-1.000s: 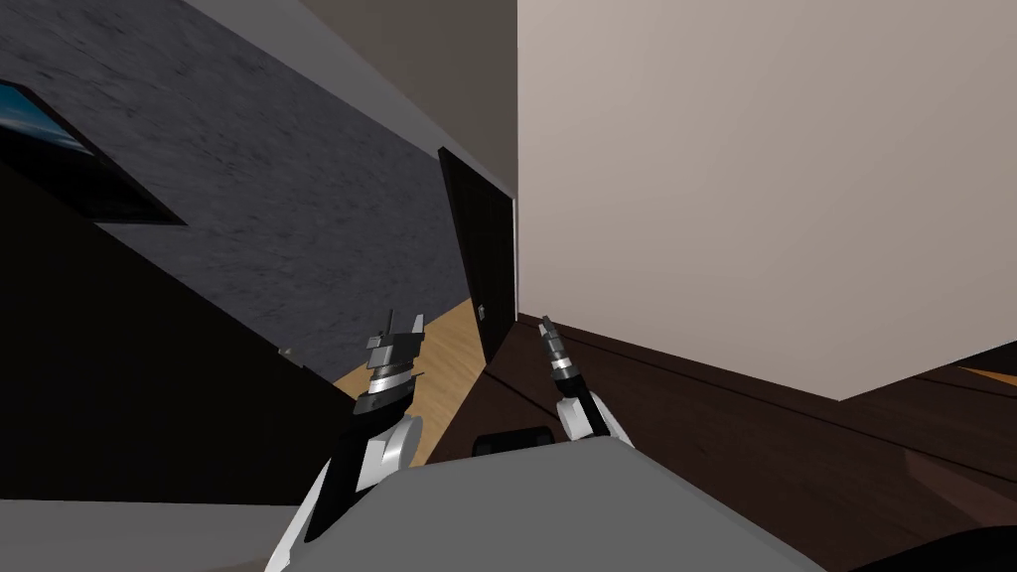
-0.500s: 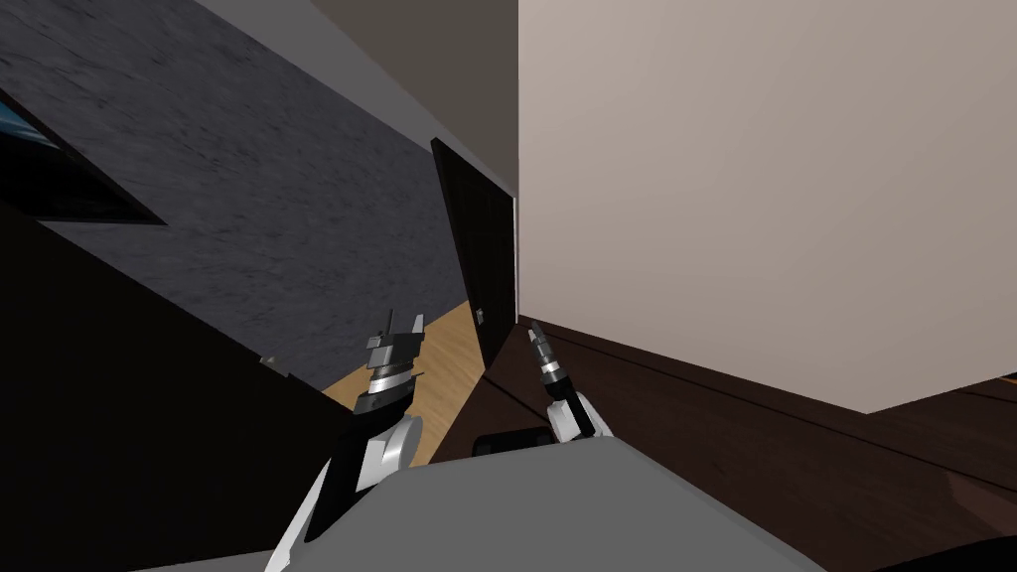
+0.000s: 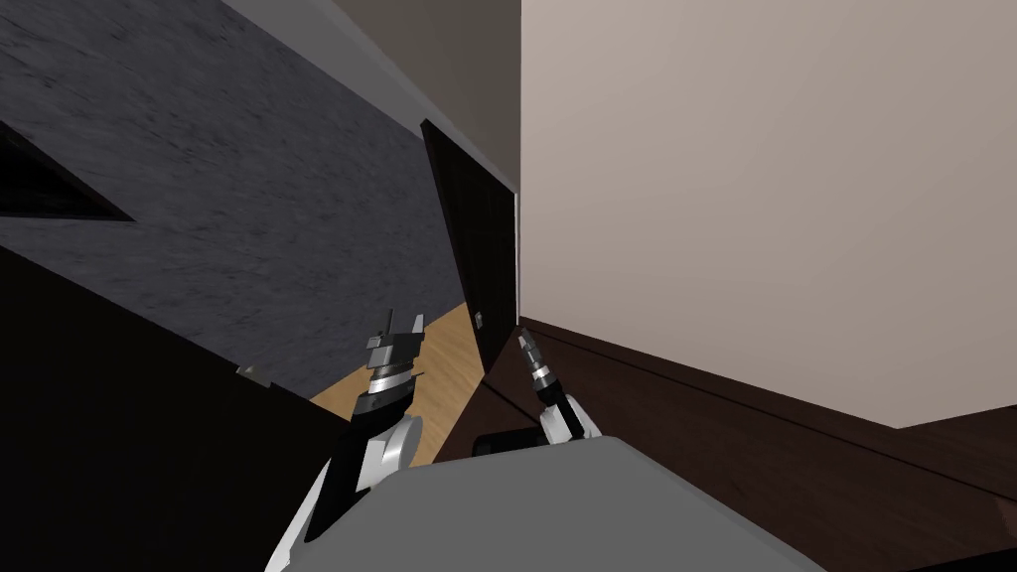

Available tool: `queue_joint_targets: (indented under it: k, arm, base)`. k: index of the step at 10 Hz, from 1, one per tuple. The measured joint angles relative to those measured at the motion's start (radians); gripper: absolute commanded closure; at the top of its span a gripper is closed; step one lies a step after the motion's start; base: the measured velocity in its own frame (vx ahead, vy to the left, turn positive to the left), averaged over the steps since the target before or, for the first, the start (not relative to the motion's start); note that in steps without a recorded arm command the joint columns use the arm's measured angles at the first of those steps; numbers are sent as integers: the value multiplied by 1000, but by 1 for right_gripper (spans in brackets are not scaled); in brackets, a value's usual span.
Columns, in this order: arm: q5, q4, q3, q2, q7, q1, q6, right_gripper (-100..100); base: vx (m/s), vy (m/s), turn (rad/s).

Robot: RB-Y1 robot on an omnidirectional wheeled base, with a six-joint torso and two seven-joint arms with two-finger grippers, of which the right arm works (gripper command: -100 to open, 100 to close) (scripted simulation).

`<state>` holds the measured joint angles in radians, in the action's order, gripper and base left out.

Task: Push the door open

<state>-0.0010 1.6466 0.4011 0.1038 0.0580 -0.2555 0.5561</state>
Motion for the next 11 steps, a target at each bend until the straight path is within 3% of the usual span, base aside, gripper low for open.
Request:
queue_joint_targets:
  k: [11]
  arm:
    - [-16, -224, 168, 4, -37, 94, 56, -100]
  base:
    - [100, -12, 10]
